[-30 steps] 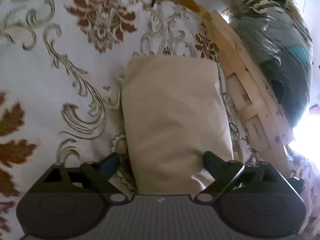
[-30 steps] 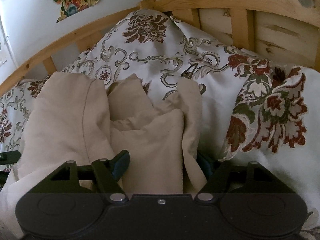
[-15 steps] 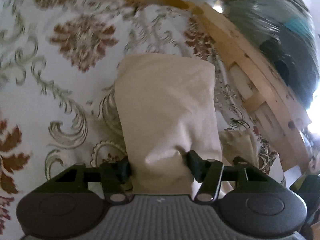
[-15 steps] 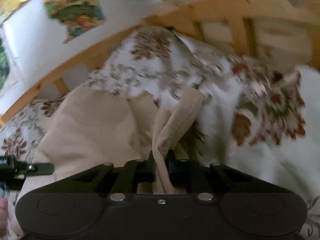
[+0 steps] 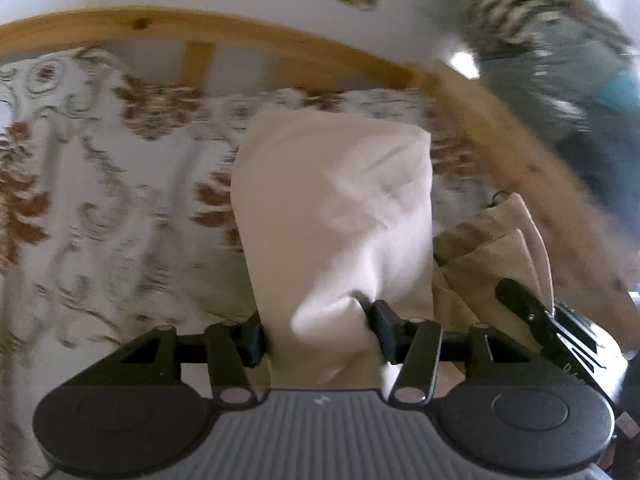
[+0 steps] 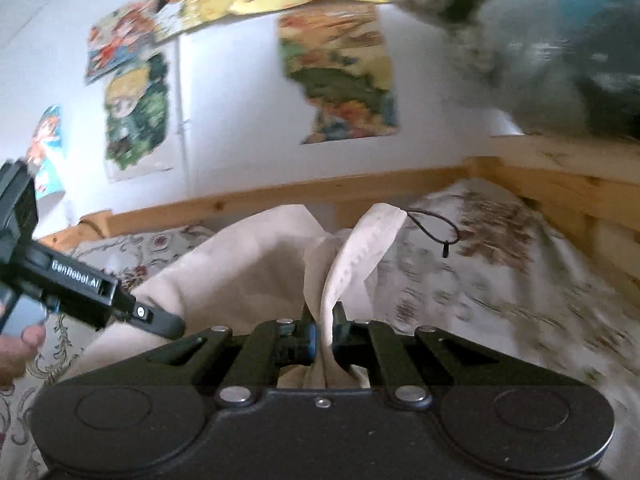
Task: Fold large clothes
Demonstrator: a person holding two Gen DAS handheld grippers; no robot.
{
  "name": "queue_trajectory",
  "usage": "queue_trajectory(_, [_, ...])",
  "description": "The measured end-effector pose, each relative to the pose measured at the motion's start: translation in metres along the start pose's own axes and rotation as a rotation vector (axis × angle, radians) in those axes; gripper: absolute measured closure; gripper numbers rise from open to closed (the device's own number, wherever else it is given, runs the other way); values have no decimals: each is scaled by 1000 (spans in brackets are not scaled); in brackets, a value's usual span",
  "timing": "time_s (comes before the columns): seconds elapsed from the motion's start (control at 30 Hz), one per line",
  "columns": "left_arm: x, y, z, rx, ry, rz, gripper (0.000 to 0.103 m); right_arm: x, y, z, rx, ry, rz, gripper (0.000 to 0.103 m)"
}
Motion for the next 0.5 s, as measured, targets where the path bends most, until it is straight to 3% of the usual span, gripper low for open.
queue_trajectory(0.13, [42, 13, -33, 104, -232, 55, 36, -5, 38, -53, 142, 54, 2, 83])
queue_trajectory(0.17, [49, 18, -36, 73, -256, 71, 32, -14, 52, -61, 170, 99, -7, 80])
queue_trajectory(0.23, [56, 24, -33, 13, -216, 121, 24, -31, 69, -70, 221, 141, -32, 71])
queue_trajectory(0.3, [56, 29, -33, -8, -204, 163, 21, -46, 75, -71, 240, 154, -84, 70])
queue_trajectory(0.37, [47, 30, -34, -12, -235, 149, 18, -53, 72, -67, 221, 160, -111, 63])
queue_trajectory(0.5, [33, 34, -29, -18, -291, 132, 10, -55, 63, -55, 185, 160, -117, 38])
Point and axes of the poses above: each gripper's, at about its wrist camera, not at the fingertips, and z roughly against the way its jaws point, x to its left, y to its underside, the point moved 4 cm from there along -z, roughly the way its jaws point, and after that the axes turned 3 degrees about y, right-handed, at the moved point
